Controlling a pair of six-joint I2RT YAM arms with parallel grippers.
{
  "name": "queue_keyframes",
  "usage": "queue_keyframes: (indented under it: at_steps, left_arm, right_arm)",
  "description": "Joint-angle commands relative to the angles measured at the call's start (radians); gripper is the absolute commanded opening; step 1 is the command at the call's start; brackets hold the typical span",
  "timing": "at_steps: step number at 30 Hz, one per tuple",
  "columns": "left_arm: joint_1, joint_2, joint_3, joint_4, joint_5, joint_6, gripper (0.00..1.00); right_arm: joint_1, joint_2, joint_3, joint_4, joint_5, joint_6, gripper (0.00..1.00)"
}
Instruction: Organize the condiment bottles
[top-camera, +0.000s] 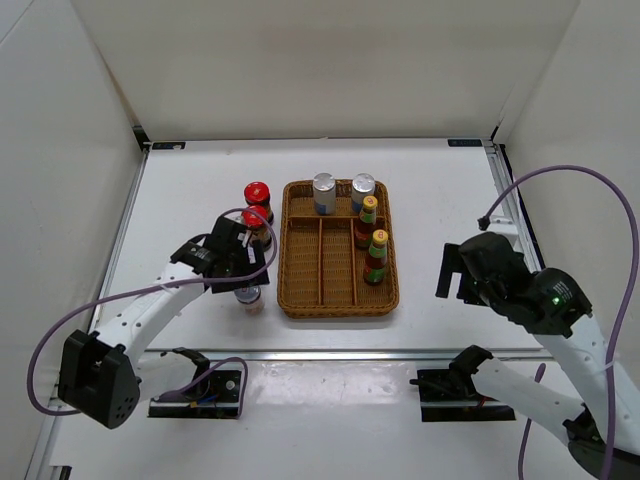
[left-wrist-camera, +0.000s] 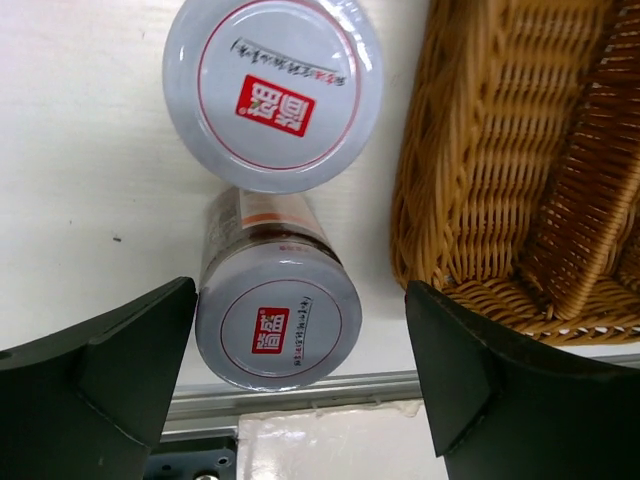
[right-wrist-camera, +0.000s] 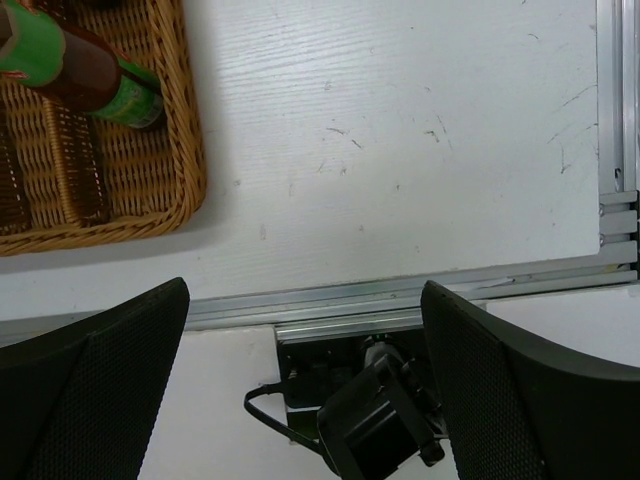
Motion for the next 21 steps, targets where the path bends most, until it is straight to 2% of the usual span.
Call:
queue_keyframes:
  at_steps: [1,8,11,12,13,15,16,19,21]
  left_arm:
    - [-0.005,0.037,0.024,-0.025,-0.027,-0.021,0.94]
    - [-0.016,0.035,0.015,-0.045,0.004,-0.070,0.84]
    - [-0.016,0.015,0.015,-0.056,-0.005,-0.079,0.75]
    - [-0.016,0.015,0.015,-0.056,-0.005,-0.079,0.71]
    - [-0.016,0.015,0.015,-0.056,-0.005,-0.079,0.58]
    - [-0.016,0.015,0.050,-0.085,0.005,-0.079,0.43]
    - [-0.025,0.015,0.069,-0.099,0.006,-0.092,0.30]
    - [-0.066,0.015,0.168,-0.164,0.006,-0.115,0.14]
    - [-0.076,0.031,0.274,-0.236,-0.030,-0.125,0.11]
  right_arm:
    - [-0.001,-0.034,-0.005,0.042,0.024,0.018,1.00]
    - [-0.001,-0.063,-0.072,0.097,0.010,0.018,1.00]
    - [-0.001,-0.063,-0.085,0.097,-0.015,0.018,1.00]
    - [-0.001,-0.063,-0.085,0.097,-0.015,0.018,1.00]
    - [-0.001,-0.063,-0.085,0.097,-0.015,0.018,1.00]
    - [-0.001,-0.072,-0.094,0.097,-0.024,0.018,1.00]
    - [-0.001,-0.072,-0.094,0.097,-0.033,0.018,1.00]
    - [-0.001,-0.083,-0.103,0.108,-0.044,0.009,1.00]
    - [-0.001,-0.083,-0.103,0.108,-0.044,0.000,1.00]
